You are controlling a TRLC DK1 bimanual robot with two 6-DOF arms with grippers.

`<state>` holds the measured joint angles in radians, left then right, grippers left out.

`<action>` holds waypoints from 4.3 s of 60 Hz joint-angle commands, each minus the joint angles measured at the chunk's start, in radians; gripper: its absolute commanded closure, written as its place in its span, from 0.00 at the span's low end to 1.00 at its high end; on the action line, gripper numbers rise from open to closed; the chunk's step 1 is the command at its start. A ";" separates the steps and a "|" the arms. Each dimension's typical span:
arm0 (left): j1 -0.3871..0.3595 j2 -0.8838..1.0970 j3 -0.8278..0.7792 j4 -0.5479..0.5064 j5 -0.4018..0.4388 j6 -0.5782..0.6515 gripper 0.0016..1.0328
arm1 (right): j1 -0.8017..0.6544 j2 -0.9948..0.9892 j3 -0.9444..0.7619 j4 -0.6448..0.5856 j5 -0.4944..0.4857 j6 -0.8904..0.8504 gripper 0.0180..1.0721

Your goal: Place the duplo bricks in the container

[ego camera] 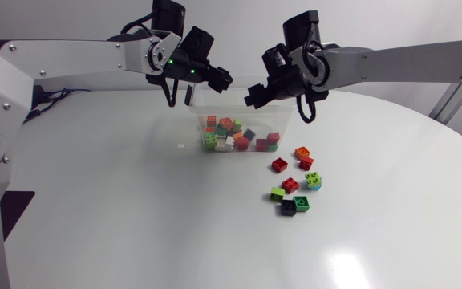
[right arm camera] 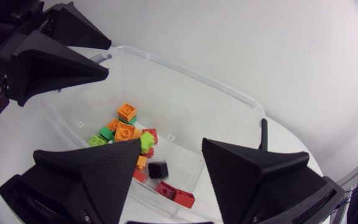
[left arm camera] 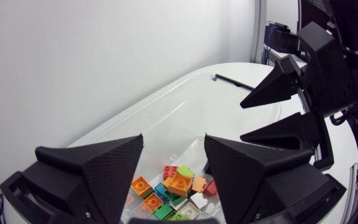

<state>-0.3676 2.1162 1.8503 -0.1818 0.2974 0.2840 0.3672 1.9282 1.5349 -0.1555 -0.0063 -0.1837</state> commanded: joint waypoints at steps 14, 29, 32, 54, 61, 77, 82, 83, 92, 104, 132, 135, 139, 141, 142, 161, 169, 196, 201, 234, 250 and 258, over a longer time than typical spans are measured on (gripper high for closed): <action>-0.057 -0.236 -0.229 0.025 -0.001 0.040 0.07 | -0.079 -0.330 -0.282 0.013 -0.024 -0.017 0.07; -0.202 -0.414 -0.485 0.007 0.008 0.172 0.07 | -0.211 -0.638 -0.613 -0.027 -0.133 -0.114 0.07; -0.232 -0.415 -0.508 -0.016 0.008 0.205 0.07 | -0.232 -0.675 -0.647 -0.049 -0.158 -0.145 0.07; -0.369 -0.300 -0.594 -0.056 0.005 0.385 0.07 | -0.263 -0.730 -0.826 -0.165 -0.311 -0.589 0.07; -0.389 -0.262 -0.606 -0.058 0.005 0.440 0.07 | -0.266 -0.703 -0.823 -0.180 -0.317 -0.715 0.07; -0.401 -0.163 -0.574 -0.053 0.003 0.541 0.07 | -0.266 -0.607 -0.771 -0.214 -0.276 -0.915 0.07; -0.407 -0.127 -0.556 -0.053 0.003 0.569 0.07 | -0.255 -0.580 -0.766 -0.216 -0.247 -0.964 0.07; -0.407 -0.124 -0.554 -0.053 0.003 0.572 0.07 | -0.249 -0.566 -0.762 -0.216 -0.233 -0.973 0.07; -0.410 -0.032 -0.468 -0.067 0.003 0.592 0.07 | -0.243 -0.492 -0.730 -0.211 -0.199 -1.030 0.07; -0.412 0.051 -0.375 -0.082 0.000 0.601 0.12 | -0.248 -0.408 -0.677 -0.208 -0.179 -1.102 0.08; -0.407 0.182 -0.244 -0.125 0.000 0.618 0.34 | -0.258 -0.225 -0.582 -0.211 -0.155 -1.202 0.18; -0.407 0.188 -0.241 -0.125 0.000 0.618 0.42 | -0.258 -0.212 -0.581 -0.210 -0.155 -1.206 0.24; -0.409 0.200 -0.237 -0.125 0.000 0.618 0.53 | -0.258 -0.193 -0.579 -0.204 -0.156 -1.206 0.28; -0.409 0.203 -0.235 -0.125 0.000 0.618 0.59 | -0.258 -0.186 -0.578 -0.200 -0.156 -1.206 0.29; -0.407 0.206 -0.235 -0.125 0.000 0.618 0.64 | -0.257 -0.179 -0.578 -0.197 -0.156 -1.208 0.33; -0.386 0.165 -0.243 -0.196 0.002 0.616 0.69 | -0.266 -0.184 -0.578 -0.208 -0.167 -1.206 0.89; -0.373 0.083 -0.284 -0.223 0.003 0.616 0.69 | -0.281 -0.262 -0.565 -0.265 -0.179 -1.195 0.89; -0.292 -0.289 -0.356 -0.242 0.011 0.547 0.69 | -0.251 -0.433 -0.377 -0.389 -0.350 -0.933 0.89; -0.272 -0.323 -0.335 -0.257 0.020 0.534 0.69 | -0.238 -0.408 -0.344 -0.337 -0.350 -0.864 0.89; -0.355 -0.038 -0.344 -0.323 0.032 0.563 0.19 | -0.237 -0.301 -0.153 -0.202 -0.366 -0.648 0.89; -0.370 0.073 -0.310 -0.320 0.008 0.554 0.20 | -0.248 -0.212 -0.042 -0.116 -0.389 -0.530 0.89; -0.375 0.107 -0.312 -0.285 0.008 0.540 0.33 | -0.238 -0.155 0.001 -0.072 -0.391 -0.474 0.89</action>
<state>-0.7326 2.1841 1.5139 -0.4847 0.3080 0.8341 0.1230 1.7256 1.4986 -0.2504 -0.3927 -0.7071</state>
